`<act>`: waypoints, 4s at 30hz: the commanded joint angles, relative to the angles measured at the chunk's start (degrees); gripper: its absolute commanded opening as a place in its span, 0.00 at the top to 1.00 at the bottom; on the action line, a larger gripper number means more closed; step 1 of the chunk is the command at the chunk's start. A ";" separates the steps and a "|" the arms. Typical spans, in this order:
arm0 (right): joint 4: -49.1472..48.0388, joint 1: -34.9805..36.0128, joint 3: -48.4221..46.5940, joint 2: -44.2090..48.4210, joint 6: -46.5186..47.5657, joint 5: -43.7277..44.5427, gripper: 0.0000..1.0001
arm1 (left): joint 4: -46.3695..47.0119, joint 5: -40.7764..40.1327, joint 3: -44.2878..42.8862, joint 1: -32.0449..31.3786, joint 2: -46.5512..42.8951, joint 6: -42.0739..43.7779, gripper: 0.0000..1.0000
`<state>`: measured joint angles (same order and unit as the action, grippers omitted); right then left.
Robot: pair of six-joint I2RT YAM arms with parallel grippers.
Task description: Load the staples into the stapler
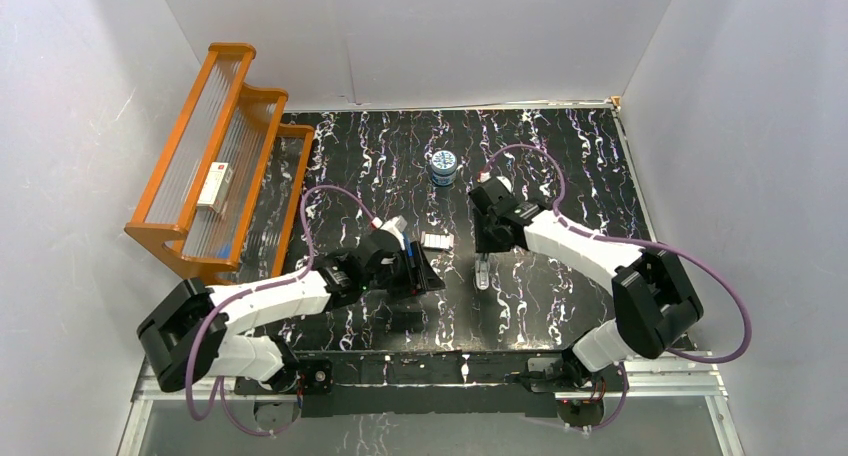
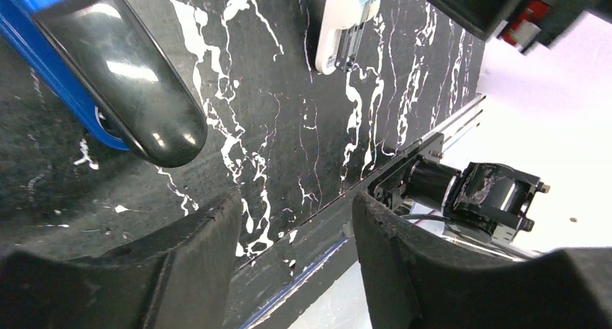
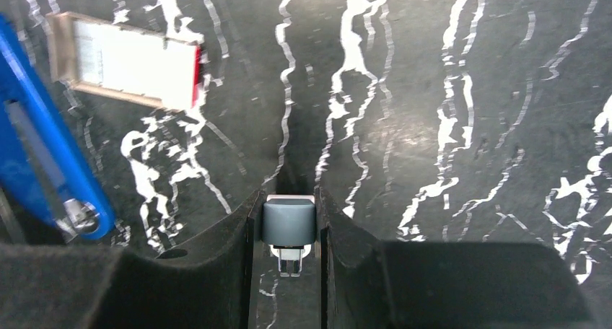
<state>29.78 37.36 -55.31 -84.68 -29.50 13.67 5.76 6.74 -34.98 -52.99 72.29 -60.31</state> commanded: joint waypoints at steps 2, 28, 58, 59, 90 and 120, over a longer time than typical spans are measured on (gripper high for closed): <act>-2.94 6.04 1.13 2.41 -5.79 2.92 0.77 | 3.31 -2.51 0.06 -3.68 2.82 -7.07 0.49; -17.55 23.07 11.24 3.70 -10.29 26.67 0.78 | 5.94 -9.25 6.70 -5.72 4.41 -13.35 0.64; -22.12 33.22 16.64 7.69 -14.88 35.99 0.74 | 13.38 -5.94 2.04 -5.79 16.84 -18.47 0.70; -22.13 33.36 16.68 7.79 -15.17 36.15 0.74 | 13.20 -5.95 1.83 -5.80 17.56 -19.01 0.73; -16.52 34.24 17.24 8.88 -24.76 30.30 0.74 | 7.33 -15.46 -1.28 -9.76 24.32 -20.71 0.93; -1.32 39.00 13.56 1.50 -38.78 24.27 0.69 | 5.77 -15.95 -0.32 -9.76 24.50 -21.84 0.97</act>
<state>24.34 75.90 -41.19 -81.49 -63.35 44.56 17.52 -5.41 -36.84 -62.39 93.76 -82.81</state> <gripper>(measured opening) 0.350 0.039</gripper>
